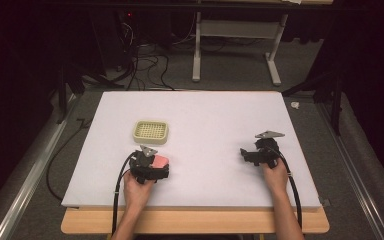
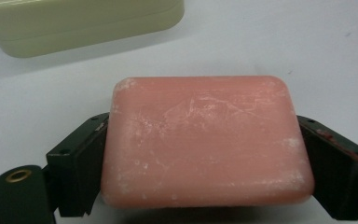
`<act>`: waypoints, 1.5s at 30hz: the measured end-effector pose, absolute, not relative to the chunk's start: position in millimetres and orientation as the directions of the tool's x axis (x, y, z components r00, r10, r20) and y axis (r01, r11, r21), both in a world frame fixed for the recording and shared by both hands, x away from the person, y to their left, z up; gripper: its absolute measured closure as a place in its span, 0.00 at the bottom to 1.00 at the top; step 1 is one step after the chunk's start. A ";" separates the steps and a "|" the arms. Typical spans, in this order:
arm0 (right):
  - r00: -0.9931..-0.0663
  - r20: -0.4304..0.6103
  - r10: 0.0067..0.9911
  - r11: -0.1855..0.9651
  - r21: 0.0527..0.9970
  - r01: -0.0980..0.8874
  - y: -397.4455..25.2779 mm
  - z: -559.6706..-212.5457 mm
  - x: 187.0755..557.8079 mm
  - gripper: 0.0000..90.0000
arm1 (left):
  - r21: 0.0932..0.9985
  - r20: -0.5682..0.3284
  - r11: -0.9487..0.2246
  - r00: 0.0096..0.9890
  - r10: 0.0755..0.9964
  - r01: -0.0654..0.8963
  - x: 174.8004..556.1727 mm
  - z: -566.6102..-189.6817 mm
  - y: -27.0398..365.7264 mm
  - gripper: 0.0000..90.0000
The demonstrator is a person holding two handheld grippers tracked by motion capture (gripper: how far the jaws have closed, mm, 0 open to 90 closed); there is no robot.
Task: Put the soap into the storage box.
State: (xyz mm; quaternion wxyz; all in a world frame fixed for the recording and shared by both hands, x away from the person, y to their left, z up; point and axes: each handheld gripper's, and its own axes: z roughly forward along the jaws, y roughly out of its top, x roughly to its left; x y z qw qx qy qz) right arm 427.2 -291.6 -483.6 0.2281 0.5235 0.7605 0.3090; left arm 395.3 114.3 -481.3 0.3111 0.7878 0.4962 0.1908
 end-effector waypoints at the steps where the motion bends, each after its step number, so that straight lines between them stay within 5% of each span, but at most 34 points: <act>1: -0.348 -0.024 0.937 0.261 0.709 0.655 -291.6 -483.6 427.2 0.18 | 0.680 -0.007 -0.315 0.436 0.900 0.662 395.2 -481.2 114.4 0.15; 45: -0.348 -0.024 0.937 0.261 0.709 0.655 -291.6 -483.6 427.2 0.18 | 0.720 -0.027 -0.338 0.511 0.859 0.606 387.5 -446.4 124.5 0.16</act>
